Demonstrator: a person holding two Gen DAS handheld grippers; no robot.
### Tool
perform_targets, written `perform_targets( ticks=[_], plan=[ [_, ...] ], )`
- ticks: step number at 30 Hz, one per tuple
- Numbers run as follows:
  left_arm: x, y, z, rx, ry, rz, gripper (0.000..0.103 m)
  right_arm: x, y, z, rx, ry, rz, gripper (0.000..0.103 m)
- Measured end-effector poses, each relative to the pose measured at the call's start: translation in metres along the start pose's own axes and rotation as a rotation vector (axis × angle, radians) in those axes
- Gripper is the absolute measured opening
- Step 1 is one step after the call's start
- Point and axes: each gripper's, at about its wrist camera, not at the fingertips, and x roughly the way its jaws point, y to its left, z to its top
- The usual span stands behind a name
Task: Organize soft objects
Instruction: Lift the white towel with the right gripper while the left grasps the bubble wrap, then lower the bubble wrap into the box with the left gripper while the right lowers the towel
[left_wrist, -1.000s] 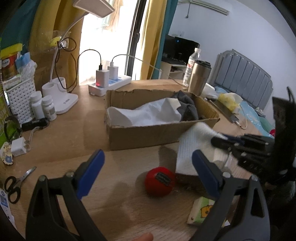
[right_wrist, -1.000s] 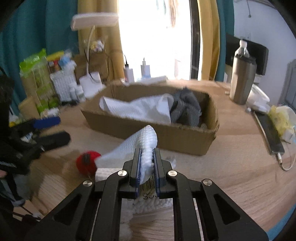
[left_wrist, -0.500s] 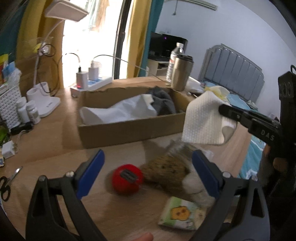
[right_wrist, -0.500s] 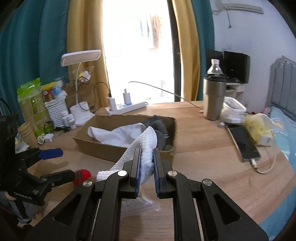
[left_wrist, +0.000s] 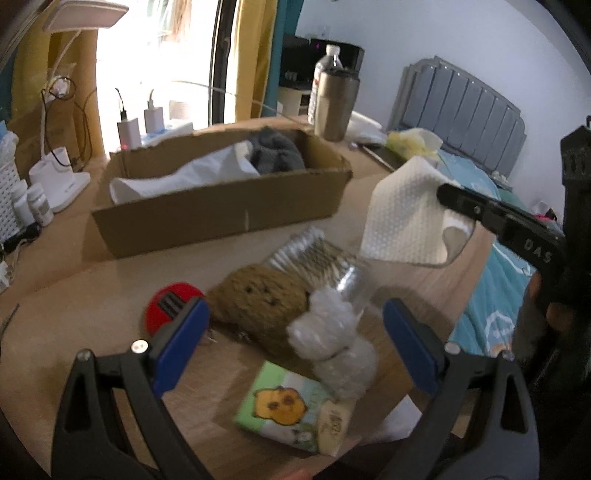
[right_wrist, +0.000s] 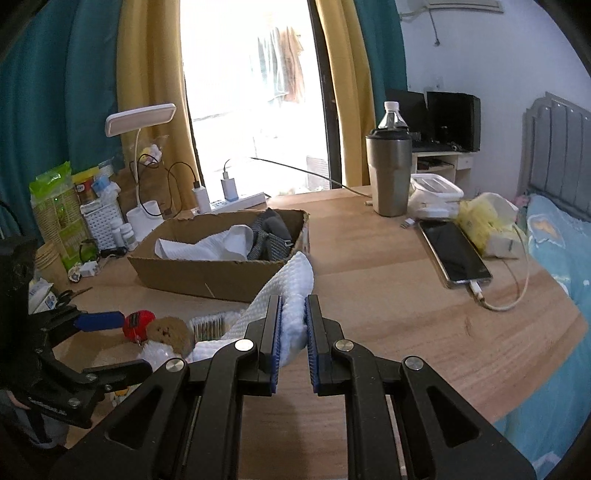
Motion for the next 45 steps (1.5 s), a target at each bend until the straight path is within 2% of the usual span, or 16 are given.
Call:
perform_targets(
  ticks=[3,5,7,8,9,10,13,18,27,45],
  plan=[
    [0.006,-0.008,-0.004,0.009,0.025,-0.003,0.095,-0.003,-0.006,-0.005,0.011,-0.003,0.006,0.014],
    [0.007,-0.014,-0.005,0.030,0.036,-0.002,0.090,-0.006,-0.011,-0.009,0.023,-0.005,0.009,0.014],
    [0.010,-0.019,-0.007,0.039,0.052,-0.002,0.074,-0.007,-0.015,-0.012,0.034,-0.007,0.011,0.014],
    [0.013,-0.022,-0.008,0.048,0.069,-0.001,0.069,-0.008,-0.016,-0.013,0.036,-0.007,0.012,0.014],
    [0.014,-0.024,-0.009,0.058,0.078,-0.003,0.058,-0.009,-0.018,-0.014,0.038,-0.008,0.012,0.014],
    [0.016,-0.027,-0.010,0.064,0.082,-0.003,0.051,-0.011,-0.020,-0.015,0.043,-0.011,0.013,0.014],
    [0.019,-0.033,-0.012,0.082,0.099,-0.010,0.046,-0.013,-0.024,-0.016,0.051,-0.017,0.013,0.014],
    [0.017,-0.034,-0.010,0.081,0.098,-0.034,0.043,-0.014,-0.027,-0.017,0.056,-0.020,0.016,0.014],
    [-0.008,-0.032,0.003,0.093,0.018,-0.051,0.043,-0.015,-0.018,-0.008,0.039,-0.036,0.028,0.014],
    [-0.038,0.014,0.041,0.039,-0.116,-0.055,0.043,-0.008,-0.007,0.031,-0.001,-0.074,0.002,0.014]
  ],
)
